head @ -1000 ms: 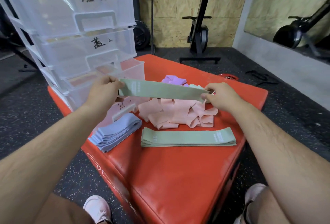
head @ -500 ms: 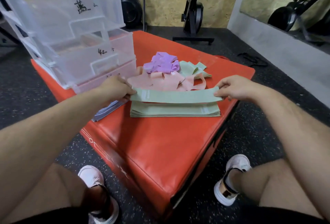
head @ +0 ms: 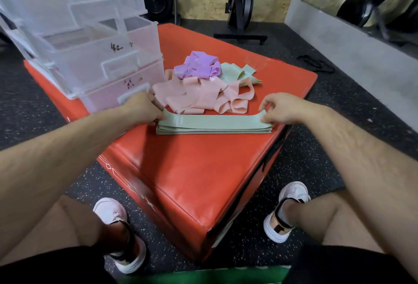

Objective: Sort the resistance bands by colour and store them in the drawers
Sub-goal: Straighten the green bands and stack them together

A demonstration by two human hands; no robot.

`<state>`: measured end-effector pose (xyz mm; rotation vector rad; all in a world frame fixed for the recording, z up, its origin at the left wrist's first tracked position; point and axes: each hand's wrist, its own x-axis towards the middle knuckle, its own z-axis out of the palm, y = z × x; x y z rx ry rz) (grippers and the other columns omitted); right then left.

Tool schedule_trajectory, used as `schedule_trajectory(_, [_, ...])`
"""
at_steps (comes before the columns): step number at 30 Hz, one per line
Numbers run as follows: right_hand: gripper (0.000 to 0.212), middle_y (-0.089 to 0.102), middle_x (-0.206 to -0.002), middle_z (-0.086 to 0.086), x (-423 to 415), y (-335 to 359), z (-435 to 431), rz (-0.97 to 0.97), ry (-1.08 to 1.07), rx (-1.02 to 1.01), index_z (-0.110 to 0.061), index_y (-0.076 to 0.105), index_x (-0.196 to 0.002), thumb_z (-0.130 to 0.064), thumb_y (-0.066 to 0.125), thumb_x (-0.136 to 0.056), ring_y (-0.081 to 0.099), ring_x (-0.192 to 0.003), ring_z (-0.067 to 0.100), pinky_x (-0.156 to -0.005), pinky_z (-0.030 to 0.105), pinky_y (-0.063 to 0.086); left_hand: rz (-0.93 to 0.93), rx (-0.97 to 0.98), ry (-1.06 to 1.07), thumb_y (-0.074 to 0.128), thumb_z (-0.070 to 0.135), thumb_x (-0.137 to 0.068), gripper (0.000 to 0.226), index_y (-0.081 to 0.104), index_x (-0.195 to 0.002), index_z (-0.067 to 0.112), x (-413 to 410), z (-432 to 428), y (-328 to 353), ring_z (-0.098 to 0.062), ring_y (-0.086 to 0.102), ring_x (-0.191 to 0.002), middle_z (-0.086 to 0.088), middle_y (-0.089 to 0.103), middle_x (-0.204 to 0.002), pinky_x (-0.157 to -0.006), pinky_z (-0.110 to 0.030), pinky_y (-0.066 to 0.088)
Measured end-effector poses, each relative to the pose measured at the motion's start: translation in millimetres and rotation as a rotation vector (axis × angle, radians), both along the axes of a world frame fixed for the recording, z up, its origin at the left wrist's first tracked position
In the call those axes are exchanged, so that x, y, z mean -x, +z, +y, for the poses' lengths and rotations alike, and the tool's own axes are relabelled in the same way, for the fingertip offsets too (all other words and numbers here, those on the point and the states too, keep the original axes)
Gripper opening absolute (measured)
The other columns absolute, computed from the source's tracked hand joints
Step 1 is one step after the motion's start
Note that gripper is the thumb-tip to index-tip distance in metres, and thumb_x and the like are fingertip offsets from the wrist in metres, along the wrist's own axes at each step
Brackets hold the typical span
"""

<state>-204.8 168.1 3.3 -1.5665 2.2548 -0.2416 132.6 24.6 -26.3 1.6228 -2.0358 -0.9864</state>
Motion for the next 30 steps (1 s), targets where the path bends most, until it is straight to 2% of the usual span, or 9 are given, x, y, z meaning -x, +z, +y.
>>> schedule_trajectory(2, [0.023, 0.073, -0.079, 0.002, -2, -1, 1, 0.004, 0.030, -0.003, -0.028, 0.062, -0.098, -0.015, 0.075, -0.084, 0.065, -0.062, 0.015, -0.057, 0.027, 0.043, -0.065, 0.077, -0.021, 0.078, 0.006, -0.075, 0.017, 0.067, -0.086, 0.011, -1, 3, -2, -0.017, 0.061, -0.061, -0.006, 0.067, -0.078, -0.045, -0.015, 0.051])
schedule_trajectory(6, [0.016, 0.069, -0.092, -0.006, -8, 1, 0, 0.098, 0.089, -0.046, -0.032, 0.069, -0.088, -0.017, 0.072, -0.083, 0.063, -0.080, 0.013, -0.073, 0.031, 0.052, -0.316, 0.245, -0.098, 0.079, 0.024, -0.073, 0.022, 0.065, -0.088, 0.018, 0, 4, -2, -0.023, 0.064, -0.084, -0.003, 0.069, -0.088, -0.075, -0.032, 0.052])
schedule_trajectory(9, [0.009, 0.065, -0.098, -0.012, -10, 7, -5, 0.187, 0.115, -0.077, -0.036, 0.072, -0.083, -0.028, 0.075, -0.081, 0.061, -0.094, 0.013, -0.084, 0.035, 0.054, -0.395, 0.285, -0.145, 0.076, 0.026, -0.073, 0.020, 0.060, -0.084, 0.022, 4, 1, 4, -0.022, 0.061, -0.087, -0.002, 0.067, -0.091, -0.077, -0.032, 0.049])
schedule_trajectory(11, [0.002, 0.064, -0.097, -0.015, -12, 10, -11, 0.194, 0.135, -0.045, -0.038, 0.072, -0.085, -0.036, 0.072, -0.083, 0.061, -0.093, 0.012, -0.081, 0.035, 0.053, -0.385, 0.329, -0.152, 0.075, 0.026, -0.075, 0.022, 0.060, -0.089, 0.019, 11, -2, 10, -0.023, 0.057, -0.086, -0.001, 0.062, -0.091, -0.076, -0.032, 0.048])
schedule_trajectory(15, [0.017, 0.060, -0.094, -0.016, -20, 14, -35, 0.213, 0.172, 0.154, -0.030, 0.072, -0.100, -0.035, 0.057, -0.096, 0.059, -0.092, 0.014, -0.078, 0.034, 0.049, -0.339, 0.398, -0.180, 0.065, 0.025, -0.082, 0.013, 0.061, -0.094, 0.019, 42, -8, 22, -0.021, 0.058, -0.079, 0.000, 0.061, -0.094, -0.069, -0.030, 0.043])
schedule_trajectory(18, [0.020, 0.056, -0.088, -0.018, -22, 10, -60, 0.207, 0.157, 0.252, -0.030, 0.071, -0.101, -0.032, 0.052, -0.096, 0.060, -0.098, 0.021, -0.085, 0.041, 0.053, -0.256, 0.416, -0.260, 0.061, 0.025, -0.083, 0.016, 0.065, -0.099, 0.023, 70, -17, 23, -0.018, 0.058, -0.090, 0.002, 0.056, -0.107, -0.077, -0.028, 0.045])
schedule_trajectory(21, [0.028, 0.059, -0.117, -0.003, -19, 0, -85, 0.272, 0.107, 0.301, -0.032, 0.068, -0.118, -0.036, 0.047, -0.099, 0.049, -0.119, 0.027, -0.102, 0.044, 0.042, -0.220, 0.422, -0.336, 0.060, 0.026, -0.089, 0.028, 0.065, -0.116, 0.021, 101, -19, 25, -0.015, 0.053, -0.107, 0.004, 0.060, -0.118, -0.082, -0.021, 0.033])
schedule_trajectory(25, [0.028, 0.053, -0.134, 0.000, -9, -17, -126, 0.293, -0.011, 0.373, -0.038, 0.067, -0.118, -0.040, 0.047, -0.099, 0.041, -0.128, 0.027, -0.105, 0.041, 0.030, -0.184, 0.374, -0.352, 0.063, 0.028, -0.085, 0.035, 0.064, -0.119, 0.024, 136, -37, 20, -0.019, 0.058, -0.110, 0.005, 0.060, -0.123, -0.091, -0.028, 0.045])
schedule_trajectory(30, [0.038, 0.045, -0.150, 0.000, -4, -34, -159, 0.236, -0.088, 0.233, -0.036, 0.061, -0.132, -0.041, 0.044, -0.098, 0.033, -0.139, 0.027, -0.109, 0.042, 0.025, -0.150, 0.315, -0.315, 0.061, 0.027, -0.082, 0.034, 0.064, -0.116, 0.030, 159, -60, 16, -0.019, 0.057, -0.114, 0.007, 0.059, -0.126, -0.098, -0.037, 0.048])
